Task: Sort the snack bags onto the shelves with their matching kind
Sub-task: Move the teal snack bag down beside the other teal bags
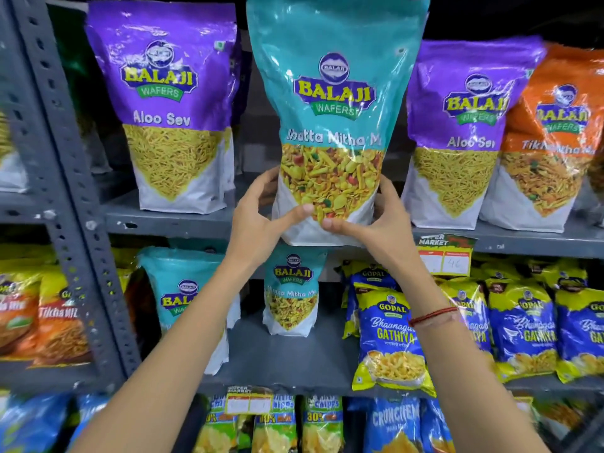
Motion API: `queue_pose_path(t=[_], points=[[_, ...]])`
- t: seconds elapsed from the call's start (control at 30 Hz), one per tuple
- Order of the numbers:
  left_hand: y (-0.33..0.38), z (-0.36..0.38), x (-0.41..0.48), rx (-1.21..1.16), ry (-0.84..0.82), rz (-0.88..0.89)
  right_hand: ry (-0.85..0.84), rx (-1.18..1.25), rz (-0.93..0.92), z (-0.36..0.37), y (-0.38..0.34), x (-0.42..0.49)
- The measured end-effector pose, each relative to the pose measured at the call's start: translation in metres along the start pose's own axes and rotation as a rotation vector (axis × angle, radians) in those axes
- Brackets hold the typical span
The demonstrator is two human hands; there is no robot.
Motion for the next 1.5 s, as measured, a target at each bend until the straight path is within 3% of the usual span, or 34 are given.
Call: queue_pose_path(t=[0.27,0.8,1.33,1.5], points=[[-0.014,-0.027,-0.06,-0.004,-0.016,-0.11,-0.048,0.047,-0.02,0.017,0.001,-0.058],[-0.175,-0.049,-0.171,0.045,-0.06,-0.526,-0.298,0.004,0.299,0.117,0.14,-0.158],[-0.286,-0.052,-0.173,0.063,-0.119,-0.713,-0.382,-0.086,0.51,0.17,0.224,-0.161],[-0.299,-0.059,-0.175,0.163,-0.235,-0.759,-0.425,-0.124,0.534,0.175,0.235,-0.16]])
Point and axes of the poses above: each hand's wrist, its own x-axis towards the middle knuckle, its own z-axis out of the palm, y = z × x, the point moved 4 cm from there along x, towards the middle knuckle, and after that the axes turned 12 degrees about -x, right-handed, at the moved point
